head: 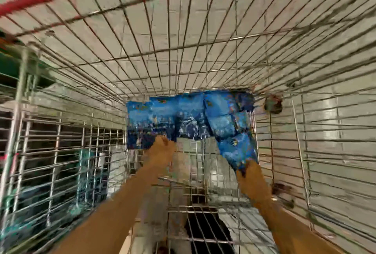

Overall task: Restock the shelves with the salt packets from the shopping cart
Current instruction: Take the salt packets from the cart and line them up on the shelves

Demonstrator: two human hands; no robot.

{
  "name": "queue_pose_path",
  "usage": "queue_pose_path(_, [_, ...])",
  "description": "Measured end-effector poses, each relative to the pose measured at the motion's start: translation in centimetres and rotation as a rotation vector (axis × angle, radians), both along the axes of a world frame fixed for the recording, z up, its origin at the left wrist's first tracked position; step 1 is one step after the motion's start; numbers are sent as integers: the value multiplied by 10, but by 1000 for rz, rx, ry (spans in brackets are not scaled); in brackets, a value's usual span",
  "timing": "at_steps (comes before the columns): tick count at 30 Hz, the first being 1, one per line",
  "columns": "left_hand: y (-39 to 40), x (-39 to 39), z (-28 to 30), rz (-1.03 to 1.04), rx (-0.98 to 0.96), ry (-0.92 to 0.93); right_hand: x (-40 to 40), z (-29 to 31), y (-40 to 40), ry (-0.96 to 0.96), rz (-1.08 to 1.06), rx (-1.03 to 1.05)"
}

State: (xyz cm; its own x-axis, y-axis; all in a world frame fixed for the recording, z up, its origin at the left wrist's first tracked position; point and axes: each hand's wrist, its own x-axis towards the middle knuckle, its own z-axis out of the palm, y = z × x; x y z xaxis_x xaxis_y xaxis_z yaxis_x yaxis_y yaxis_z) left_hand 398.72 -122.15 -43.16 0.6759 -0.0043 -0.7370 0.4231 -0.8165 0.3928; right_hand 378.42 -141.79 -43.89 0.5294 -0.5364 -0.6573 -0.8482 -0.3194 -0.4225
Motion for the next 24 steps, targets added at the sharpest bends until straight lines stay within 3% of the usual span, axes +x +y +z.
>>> queue_pose_path(4, [-5, 20, -49, -109, 63, -101, -3, -45, -14, 80, 48, -21])
queue_pose_path(11, [-13, 50, -83, -274, 364, -179, -6, -83, -27, 176, 62, -45])
queue_pose_path(15, [-22, 53, -89, -239, 461, -225, -7, -92, -29, 264, 134, -195])
queue_pose_path(24, [-30, 53, -112, -140, 439, -216, -25, -102, -26, 136, 34, -27])
